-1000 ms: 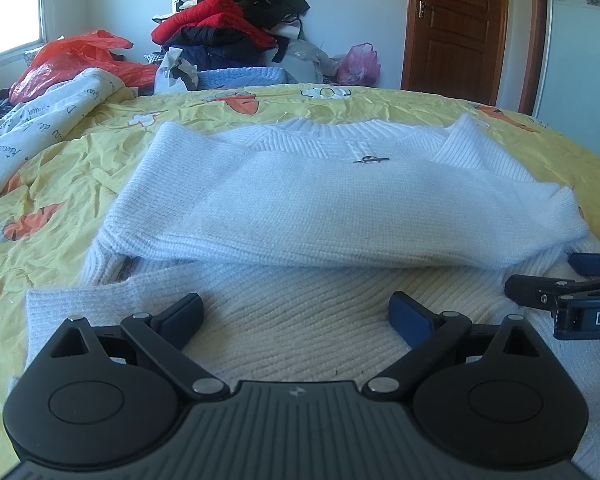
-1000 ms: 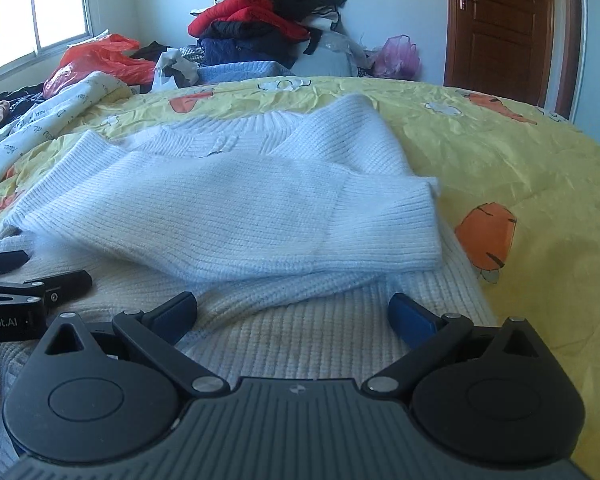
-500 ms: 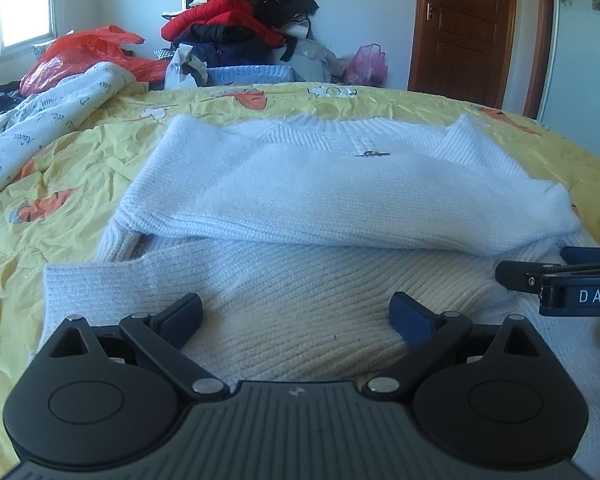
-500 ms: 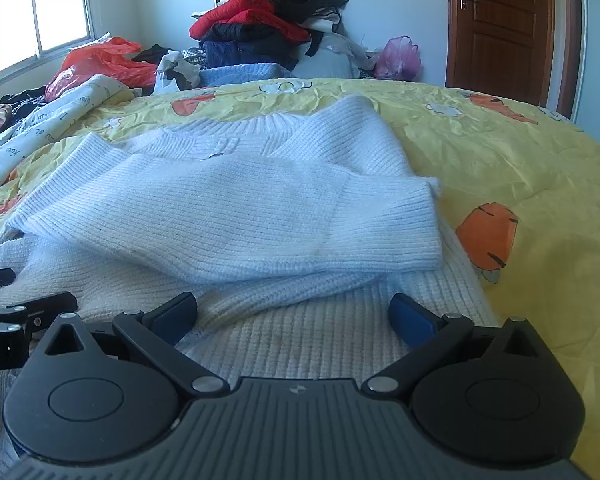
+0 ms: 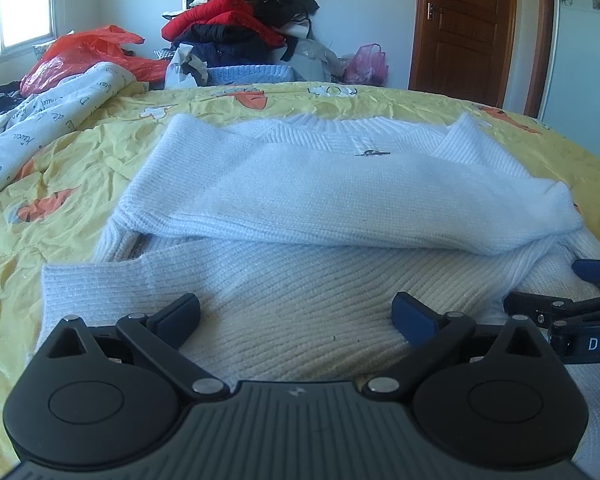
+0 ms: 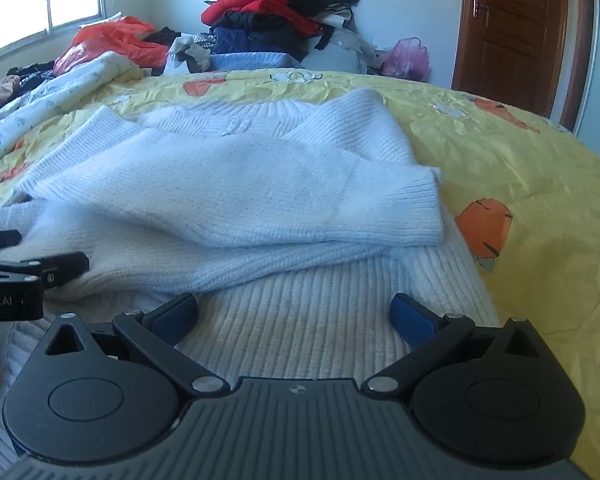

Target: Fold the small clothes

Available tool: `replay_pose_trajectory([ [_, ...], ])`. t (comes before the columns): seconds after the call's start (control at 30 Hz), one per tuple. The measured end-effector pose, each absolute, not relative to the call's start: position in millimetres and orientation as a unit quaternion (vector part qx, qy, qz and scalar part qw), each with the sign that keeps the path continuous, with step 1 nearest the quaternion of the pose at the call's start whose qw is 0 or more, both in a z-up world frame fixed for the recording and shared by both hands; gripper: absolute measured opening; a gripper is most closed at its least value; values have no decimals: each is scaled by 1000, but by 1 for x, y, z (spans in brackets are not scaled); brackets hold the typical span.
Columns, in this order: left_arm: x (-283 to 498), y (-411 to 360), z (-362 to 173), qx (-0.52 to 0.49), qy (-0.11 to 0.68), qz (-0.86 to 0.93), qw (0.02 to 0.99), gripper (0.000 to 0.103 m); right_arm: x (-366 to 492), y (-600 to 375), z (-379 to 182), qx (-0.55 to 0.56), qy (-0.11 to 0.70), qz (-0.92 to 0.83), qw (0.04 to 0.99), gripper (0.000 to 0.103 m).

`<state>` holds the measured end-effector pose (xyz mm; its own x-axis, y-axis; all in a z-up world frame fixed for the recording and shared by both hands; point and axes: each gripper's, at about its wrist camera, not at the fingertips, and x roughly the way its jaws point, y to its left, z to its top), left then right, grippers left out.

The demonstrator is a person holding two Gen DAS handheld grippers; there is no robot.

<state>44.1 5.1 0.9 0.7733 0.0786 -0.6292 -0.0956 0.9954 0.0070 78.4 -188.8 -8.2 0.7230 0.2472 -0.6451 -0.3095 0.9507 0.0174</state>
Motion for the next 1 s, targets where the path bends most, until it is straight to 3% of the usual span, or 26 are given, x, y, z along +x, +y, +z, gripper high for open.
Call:
replay_pose_trajectory([
  [1.0,34,4,0,-11,333,48,942,103,62,-190,-9,-49,341,145,927,102],
])
